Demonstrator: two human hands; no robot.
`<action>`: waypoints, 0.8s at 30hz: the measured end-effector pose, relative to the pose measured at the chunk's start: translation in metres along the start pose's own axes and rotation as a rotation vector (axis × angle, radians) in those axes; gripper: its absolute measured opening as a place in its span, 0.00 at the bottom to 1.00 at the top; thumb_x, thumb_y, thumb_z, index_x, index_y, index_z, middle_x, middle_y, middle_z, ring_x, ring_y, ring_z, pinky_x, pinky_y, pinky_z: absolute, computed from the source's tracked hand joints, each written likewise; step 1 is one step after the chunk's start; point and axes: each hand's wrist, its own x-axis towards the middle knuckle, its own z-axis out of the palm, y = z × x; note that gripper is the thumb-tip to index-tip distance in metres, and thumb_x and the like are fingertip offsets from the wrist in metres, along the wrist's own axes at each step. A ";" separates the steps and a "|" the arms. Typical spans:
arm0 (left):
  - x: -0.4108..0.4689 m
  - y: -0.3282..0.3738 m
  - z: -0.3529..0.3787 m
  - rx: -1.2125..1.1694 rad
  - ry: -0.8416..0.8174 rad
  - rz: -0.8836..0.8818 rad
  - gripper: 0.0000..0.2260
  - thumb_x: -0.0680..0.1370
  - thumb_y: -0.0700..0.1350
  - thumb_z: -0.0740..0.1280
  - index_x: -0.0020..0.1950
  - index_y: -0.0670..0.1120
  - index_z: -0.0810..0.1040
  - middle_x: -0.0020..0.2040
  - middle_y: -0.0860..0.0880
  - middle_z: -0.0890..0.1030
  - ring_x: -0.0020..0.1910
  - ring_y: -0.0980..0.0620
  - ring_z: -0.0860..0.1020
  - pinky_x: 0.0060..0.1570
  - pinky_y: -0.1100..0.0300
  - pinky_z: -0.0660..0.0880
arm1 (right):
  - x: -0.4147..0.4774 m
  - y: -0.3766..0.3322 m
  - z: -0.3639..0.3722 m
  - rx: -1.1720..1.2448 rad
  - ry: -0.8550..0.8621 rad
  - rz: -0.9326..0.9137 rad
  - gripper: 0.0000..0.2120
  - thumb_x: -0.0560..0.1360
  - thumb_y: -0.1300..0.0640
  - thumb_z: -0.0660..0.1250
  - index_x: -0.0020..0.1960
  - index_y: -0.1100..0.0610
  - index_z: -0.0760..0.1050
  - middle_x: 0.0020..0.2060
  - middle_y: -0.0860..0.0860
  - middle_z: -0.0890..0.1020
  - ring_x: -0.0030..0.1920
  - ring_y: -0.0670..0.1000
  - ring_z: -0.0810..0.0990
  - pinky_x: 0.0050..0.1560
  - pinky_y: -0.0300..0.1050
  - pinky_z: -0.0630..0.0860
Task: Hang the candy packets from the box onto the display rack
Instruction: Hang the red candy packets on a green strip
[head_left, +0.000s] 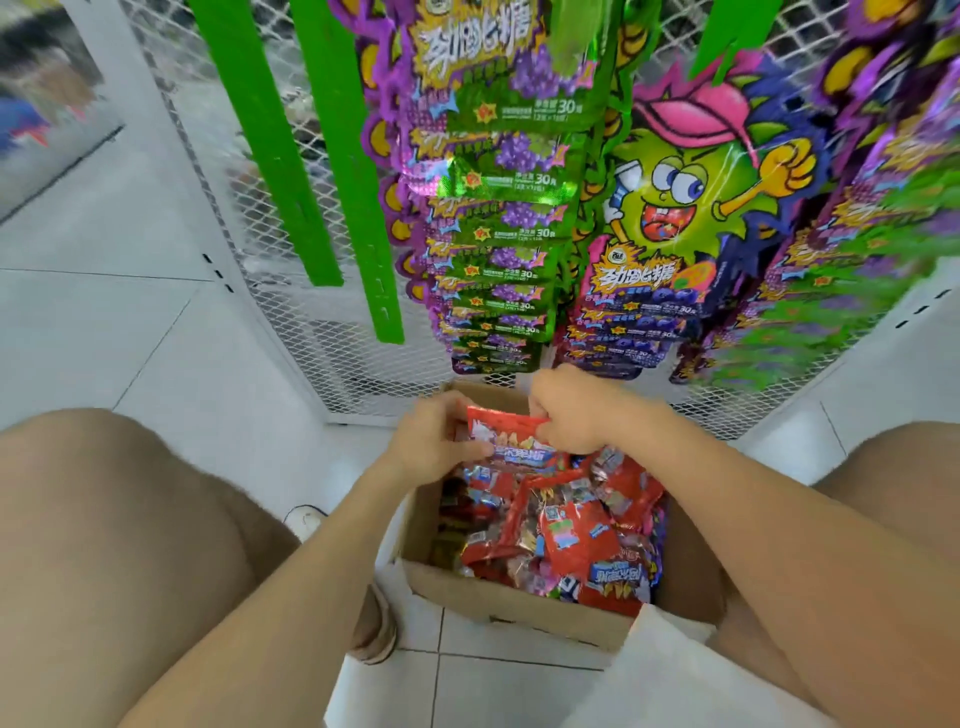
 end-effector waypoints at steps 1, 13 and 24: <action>0.000 -0.009 0.002 0.192 0.023 -0.020 0.17 0.72 0.45 0.82 0.56 0.48 0.80 0.49 0.50 0.83 0.55 0.43 0.82 0.53 0.47 0.80 | -0.007 0.000 0.003 -0.055 -0.002 0.002 0.16 0.76 0.66 0.68 0.33 0.58 0.67 0.28 0.53 0.64 0.34 0.58 0.67 0.32 0.46 0.60; -0.035 -0.056 -0.005 0.573 0.083 -0.483 0.13 0.78 0.40 0.67 0.62 0.42 0.78 0.60 0.39 0.81 0.59 0.36 0.81 0.56 0.48 0.80 | -0.023 -0.017 0.008 0.041 0.110 -0.004 0.09 0.79 0.61 0.67 0.43 0.66 0.78 0.38 0.64 0.80 0.46 0.63 0.79 0.39 0.54 0.73; -0.009 0.000 -0.068 0.367 0.476 -0.240 0.18 0.78 0.40 0.71 0.68 0.43 0.79 0.65 0.39 0.78 0.64 0.37 0.79 0.61 0.47 0.76 | -0.011 -0.053 -0.011 0.062 0.271 -0.052 0.07 0.79 0.53 0.73 0.55 0.55 0.82 0.49 0.56 0.80 0.54 0.61 0.79 0.49 0.58 0.80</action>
